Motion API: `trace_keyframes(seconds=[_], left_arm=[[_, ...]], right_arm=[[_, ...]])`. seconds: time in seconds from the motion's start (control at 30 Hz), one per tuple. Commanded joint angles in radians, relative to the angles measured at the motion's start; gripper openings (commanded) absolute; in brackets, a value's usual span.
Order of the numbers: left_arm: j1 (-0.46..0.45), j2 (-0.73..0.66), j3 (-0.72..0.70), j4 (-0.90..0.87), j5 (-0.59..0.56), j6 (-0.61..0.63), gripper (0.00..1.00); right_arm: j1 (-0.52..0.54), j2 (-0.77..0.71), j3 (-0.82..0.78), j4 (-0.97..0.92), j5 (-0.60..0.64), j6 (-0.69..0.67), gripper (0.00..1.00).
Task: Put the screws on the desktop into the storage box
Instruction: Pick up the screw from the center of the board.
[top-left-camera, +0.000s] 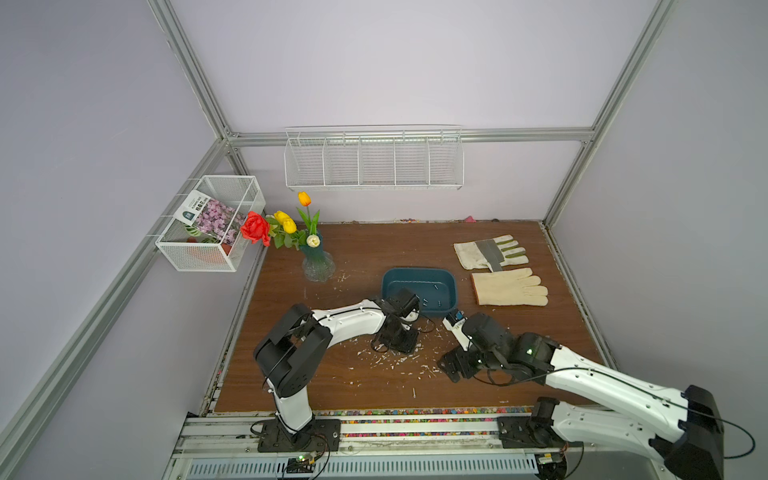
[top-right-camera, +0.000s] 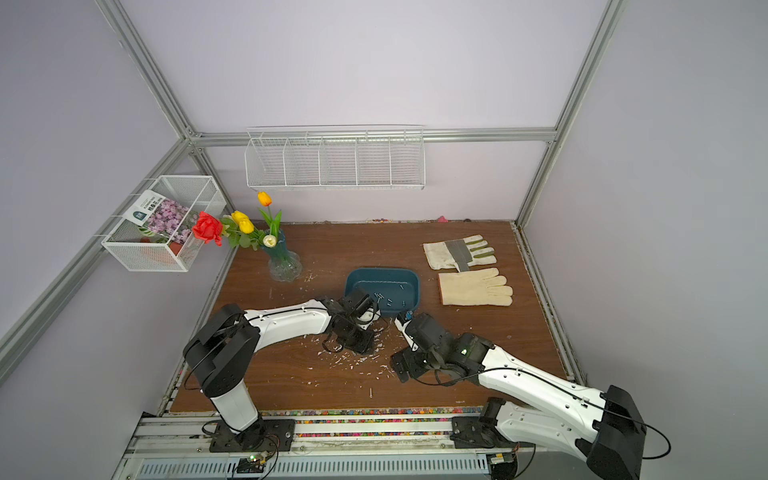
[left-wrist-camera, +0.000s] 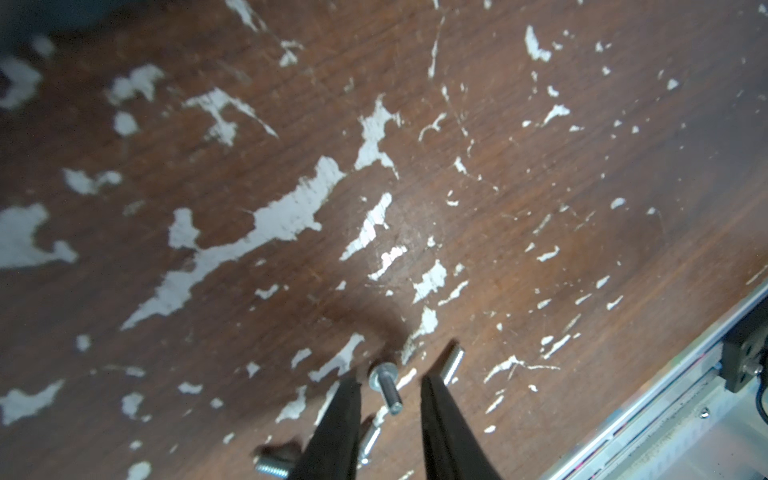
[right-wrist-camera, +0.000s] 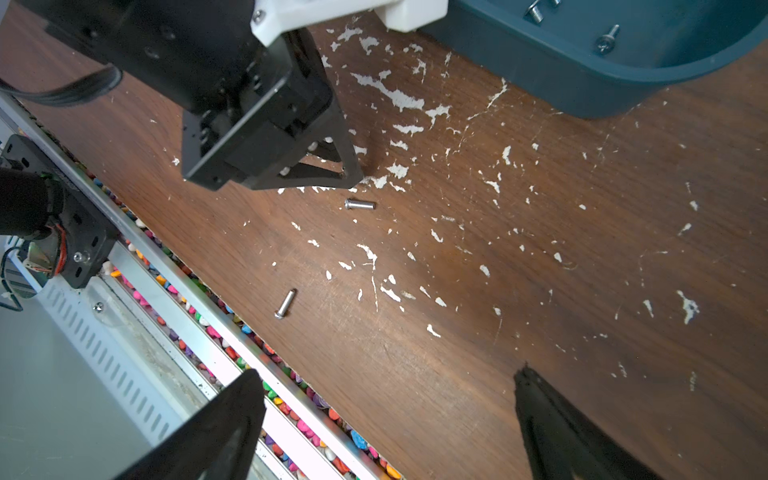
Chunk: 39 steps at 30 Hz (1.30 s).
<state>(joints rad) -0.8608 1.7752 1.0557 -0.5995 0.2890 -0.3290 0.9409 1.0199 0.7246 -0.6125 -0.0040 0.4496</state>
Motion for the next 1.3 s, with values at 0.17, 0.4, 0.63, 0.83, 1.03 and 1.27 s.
trace_keyframes(seconds=[0.17,0.4,0.63,0.83,1.03,1.27], left_arm=[[-0.01,0.023,0.017,0.011,0.018,0.002,0.22],[-0.012,0.013,0.004,0.015,0.016,0.0,0.2],[-0.012,0.011,0.01,0.013,0.012,0.004,0.15],[-0.012,0.001,0.022,0.005,0.003,0.007,0.14],[-0.007,0.001,0.075,-0.036,-0.023,0.026,0.13],[0.048,-0.005,0.222,-0.102,-0.028,0.07,0.13]], right_arm=[[-0.008,0.004,-0.018,0.01,0.007,0.001,0.96],[-0.009,0.014,-0.018,0.009,0.011,0.001,0.95],[-0.009,0.011,-0.017,0.008,0.014,0.001,0.95],[-0.01,0.011,-0.02,0.007,0.015,0.003,0.95],[-0.01,0.003,-0.021,0.007,0.018,0.006,0.95],[-0.009,-0.004,-0.035,0.022,0.013,0.014,0.94]])
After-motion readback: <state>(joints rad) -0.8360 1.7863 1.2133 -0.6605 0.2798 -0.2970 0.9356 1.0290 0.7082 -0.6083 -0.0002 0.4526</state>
